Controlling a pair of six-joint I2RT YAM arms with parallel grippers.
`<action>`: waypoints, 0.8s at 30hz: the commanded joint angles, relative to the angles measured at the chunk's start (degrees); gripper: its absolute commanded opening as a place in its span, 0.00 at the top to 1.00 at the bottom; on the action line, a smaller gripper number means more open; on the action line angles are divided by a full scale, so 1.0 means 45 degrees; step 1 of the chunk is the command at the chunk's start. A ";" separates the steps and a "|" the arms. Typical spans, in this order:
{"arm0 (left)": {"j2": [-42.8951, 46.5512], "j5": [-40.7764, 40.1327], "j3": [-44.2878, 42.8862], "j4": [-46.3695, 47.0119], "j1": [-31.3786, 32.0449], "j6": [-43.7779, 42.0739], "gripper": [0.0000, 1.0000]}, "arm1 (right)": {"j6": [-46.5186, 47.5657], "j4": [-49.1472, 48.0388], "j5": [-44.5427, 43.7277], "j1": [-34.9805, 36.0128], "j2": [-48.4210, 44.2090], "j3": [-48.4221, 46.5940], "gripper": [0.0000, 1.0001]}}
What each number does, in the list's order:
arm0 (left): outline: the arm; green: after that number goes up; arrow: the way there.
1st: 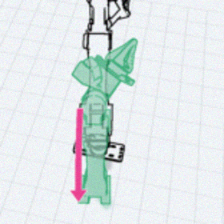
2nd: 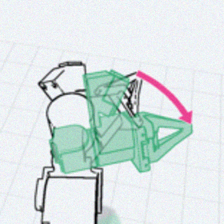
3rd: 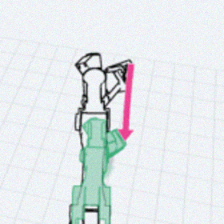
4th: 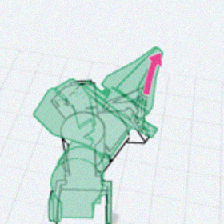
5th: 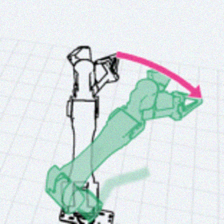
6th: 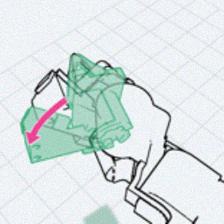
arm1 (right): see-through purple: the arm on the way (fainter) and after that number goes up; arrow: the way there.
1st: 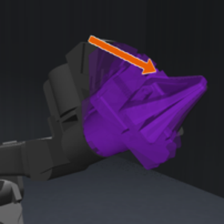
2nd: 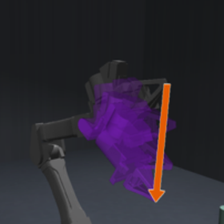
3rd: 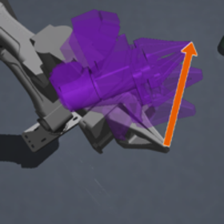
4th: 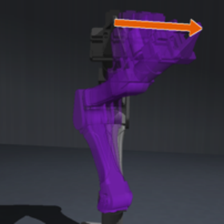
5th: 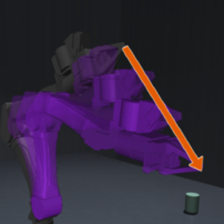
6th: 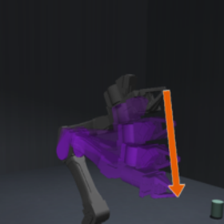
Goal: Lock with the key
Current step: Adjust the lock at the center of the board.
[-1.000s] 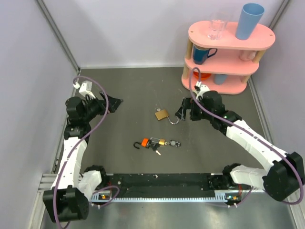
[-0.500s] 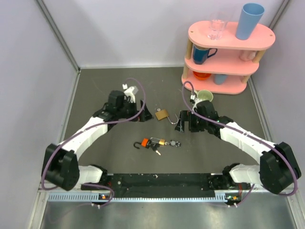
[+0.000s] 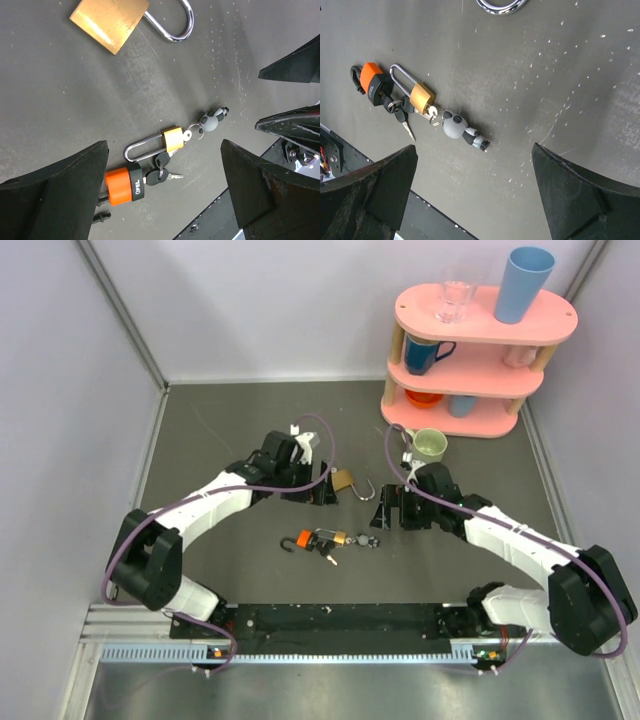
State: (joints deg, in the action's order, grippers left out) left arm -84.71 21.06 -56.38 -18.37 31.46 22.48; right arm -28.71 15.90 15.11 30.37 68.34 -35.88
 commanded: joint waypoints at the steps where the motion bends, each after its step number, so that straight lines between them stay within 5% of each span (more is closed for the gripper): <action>1: 0.0931 -0.0305 -0.0265 -0.0429 -0.0039 -0.0308 0.01 | -0.0221 -0.0272 0.0079 0.0282 -0.0127 -0.0074 0.04; 13: -0.0683 0.0182 -0.0790 -0.0293 -0.0565 -0.0718 0.01 | -0.0339 -0.0310 -0.0605 0.0458 0.1746 -0.1537 0.03; 24: -0.5136 0.1140 -0.5222 -0.0995 -0.1444 -0.2026 0.01 | -0.0553 -0.0642 -0.0215 0.0419 0.5046 -0.4271 0.03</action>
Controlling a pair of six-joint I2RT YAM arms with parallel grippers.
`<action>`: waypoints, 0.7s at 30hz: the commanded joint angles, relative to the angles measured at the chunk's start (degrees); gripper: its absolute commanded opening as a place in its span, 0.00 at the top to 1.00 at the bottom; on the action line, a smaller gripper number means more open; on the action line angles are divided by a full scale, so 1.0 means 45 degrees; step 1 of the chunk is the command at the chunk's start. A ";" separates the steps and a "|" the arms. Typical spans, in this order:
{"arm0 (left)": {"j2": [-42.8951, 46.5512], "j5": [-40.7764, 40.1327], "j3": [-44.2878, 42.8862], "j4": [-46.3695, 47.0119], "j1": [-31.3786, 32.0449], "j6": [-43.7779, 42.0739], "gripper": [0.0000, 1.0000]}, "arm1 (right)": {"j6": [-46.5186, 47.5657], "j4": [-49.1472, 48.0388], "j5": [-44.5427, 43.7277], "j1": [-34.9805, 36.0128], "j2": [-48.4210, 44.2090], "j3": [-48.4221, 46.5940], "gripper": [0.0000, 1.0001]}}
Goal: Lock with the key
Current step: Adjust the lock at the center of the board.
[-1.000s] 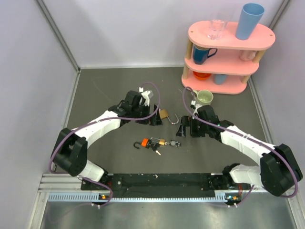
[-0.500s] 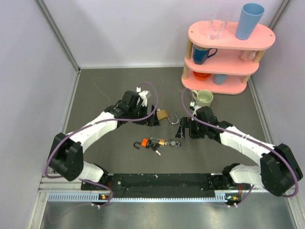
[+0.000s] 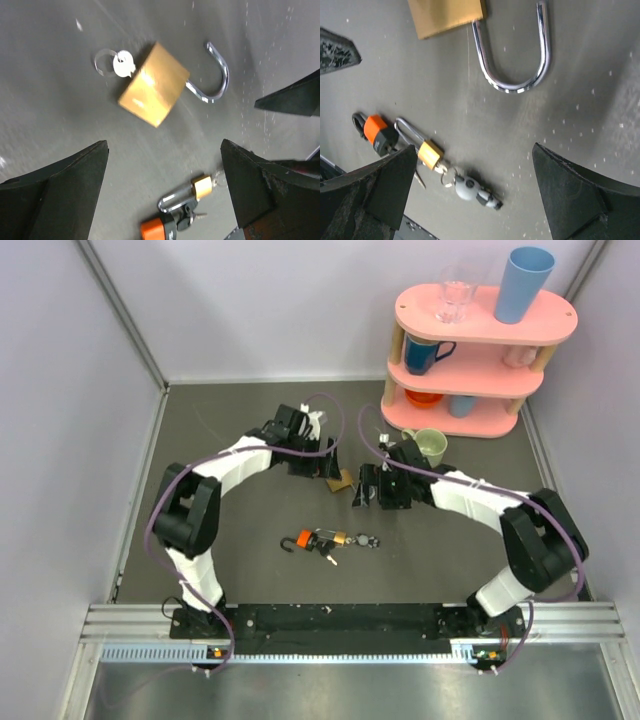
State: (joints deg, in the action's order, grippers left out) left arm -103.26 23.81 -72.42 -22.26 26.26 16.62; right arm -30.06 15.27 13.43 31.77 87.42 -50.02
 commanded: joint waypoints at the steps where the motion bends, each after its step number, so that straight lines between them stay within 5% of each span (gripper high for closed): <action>1: -0.1269 0.0587 -0.2201 -0.0170 -0.0463 -0.0783 0.01 | -0.0330 -0.0560 0.0334 0.0070 0.1176 -0.1421 0.03; 12: -0.4415 0.2012 -0.5232 -0.0423 -0.1187 -0.0510 0.08 | -0.1814 -0.2494 0.1917 -0.0653 0.2488 -0.2028 0.05; 21: -0.5392 0.2755 -0.5626 -0.0659 -0.1187 -0.0530 0.20 | -0.3201 -0.4388 0.2913 -0.0673 0.3346 -0.2088 0.16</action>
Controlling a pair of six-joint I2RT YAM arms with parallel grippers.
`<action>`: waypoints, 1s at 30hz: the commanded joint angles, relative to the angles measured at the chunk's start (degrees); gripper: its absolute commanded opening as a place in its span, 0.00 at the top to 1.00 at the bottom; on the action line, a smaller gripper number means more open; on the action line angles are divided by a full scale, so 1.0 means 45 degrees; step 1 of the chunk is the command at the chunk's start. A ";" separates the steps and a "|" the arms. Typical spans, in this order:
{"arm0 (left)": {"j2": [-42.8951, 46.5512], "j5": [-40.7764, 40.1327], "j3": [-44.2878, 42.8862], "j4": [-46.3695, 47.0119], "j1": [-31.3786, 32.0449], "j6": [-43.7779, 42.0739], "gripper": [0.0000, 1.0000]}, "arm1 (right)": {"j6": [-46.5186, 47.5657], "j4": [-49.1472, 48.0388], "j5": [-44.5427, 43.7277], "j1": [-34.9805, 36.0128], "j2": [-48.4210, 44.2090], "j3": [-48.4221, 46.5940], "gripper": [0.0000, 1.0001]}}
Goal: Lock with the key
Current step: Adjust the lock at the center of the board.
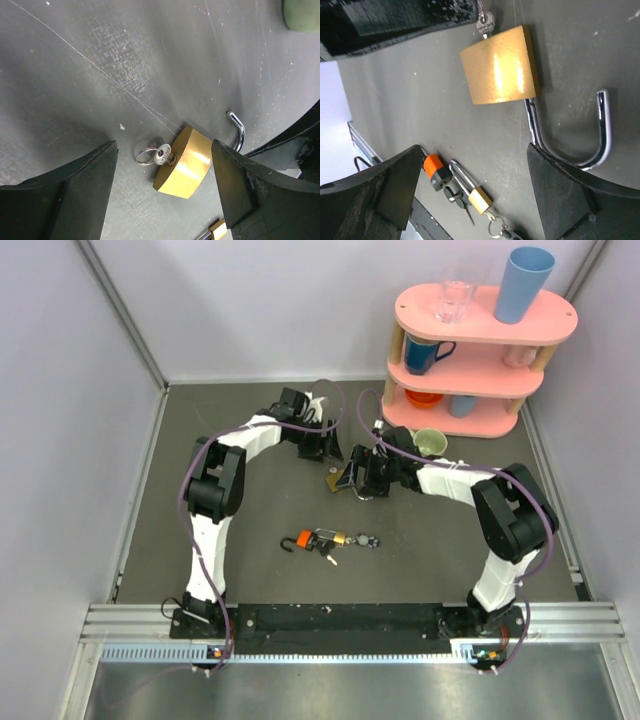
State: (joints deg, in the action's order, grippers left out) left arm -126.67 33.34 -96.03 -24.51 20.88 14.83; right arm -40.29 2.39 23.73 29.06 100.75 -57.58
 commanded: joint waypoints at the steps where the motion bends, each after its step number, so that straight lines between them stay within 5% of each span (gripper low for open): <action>1: -0.0210 0.0715 -0.0340 -0.0158 0.0007 -0.0112 0.21 | -0.0987 -0.1644 0.0645 -0.0071 0.0501 -0.0407 0.18; 8: 0.0023 0.1339 0.0479 0.0094 0.0027 0.0161 0.33 | -0.1358 -0.2172 0.1095 -0.0071 0.1497 -0.0817 0.24; 30: 0.3695 0.3547 0.7822 0.6070 0.0593 0.3168 0.39 | -0.1690 -0.2991 0.0841 -0.0032 0.0541 0.0686 0.27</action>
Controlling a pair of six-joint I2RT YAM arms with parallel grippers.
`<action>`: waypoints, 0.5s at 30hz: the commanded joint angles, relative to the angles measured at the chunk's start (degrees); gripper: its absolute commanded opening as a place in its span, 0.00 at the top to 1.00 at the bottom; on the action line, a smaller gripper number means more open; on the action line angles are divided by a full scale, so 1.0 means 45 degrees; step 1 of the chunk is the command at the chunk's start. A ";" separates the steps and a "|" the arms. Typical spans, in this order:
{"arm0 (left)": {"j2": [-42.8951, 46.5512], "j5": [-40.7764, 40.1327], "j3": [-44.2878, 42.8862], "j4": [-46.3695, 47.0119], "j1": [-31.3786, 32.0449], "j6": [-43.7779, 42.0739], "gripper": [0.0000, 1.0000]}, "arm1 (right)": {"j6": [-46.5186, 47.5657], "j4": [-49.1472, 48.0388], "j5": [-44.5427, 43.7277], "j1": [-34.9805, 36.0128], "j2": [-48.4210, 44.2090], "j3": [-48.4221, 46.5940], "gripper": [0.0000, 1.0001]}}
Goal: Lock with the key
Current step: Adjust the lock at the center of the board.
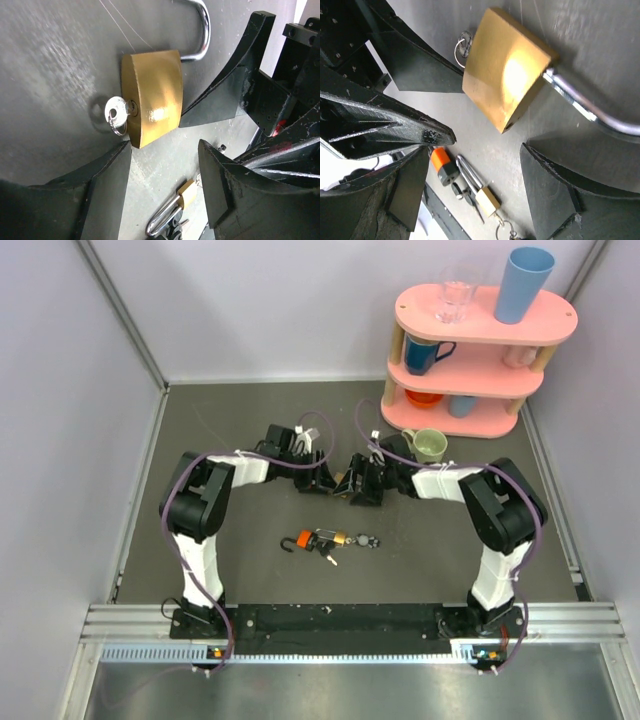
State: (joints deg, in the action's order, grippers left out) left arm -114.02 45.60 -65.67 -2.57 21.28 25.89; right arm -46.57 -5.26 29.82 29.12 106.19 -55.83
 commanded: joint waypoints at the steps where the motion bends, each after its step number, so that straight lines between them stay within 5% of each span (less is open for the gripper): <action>1: 0.1000 0.0765 0.1252 0.1621 0.0545 0.0847 0.38 | -0.0335 -0.1370 -0.0476 -0.0046 -0.0765 0.0356 0.27; 6: 0.1838 -0.0054 0.1801 0.1452 0.0429 0.0830 0.36 | -0.0160 -0.1274 -0.0533 -0.0046 -0.1370 0.0708 0.25; 15: 0.2330 -0.0895 -0.0287 -0.1106 -0.0684 -0.0341 0.30 | 0.0193 -0.1292 -0.0885 -0.0085 -0.2953 0.1703 0.23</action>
State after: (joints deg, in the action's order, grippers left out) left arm -106.10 42.54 -61.32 -2.94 20.40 27.94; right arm -46.46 -7.73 27.88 29.08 97.10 -49.80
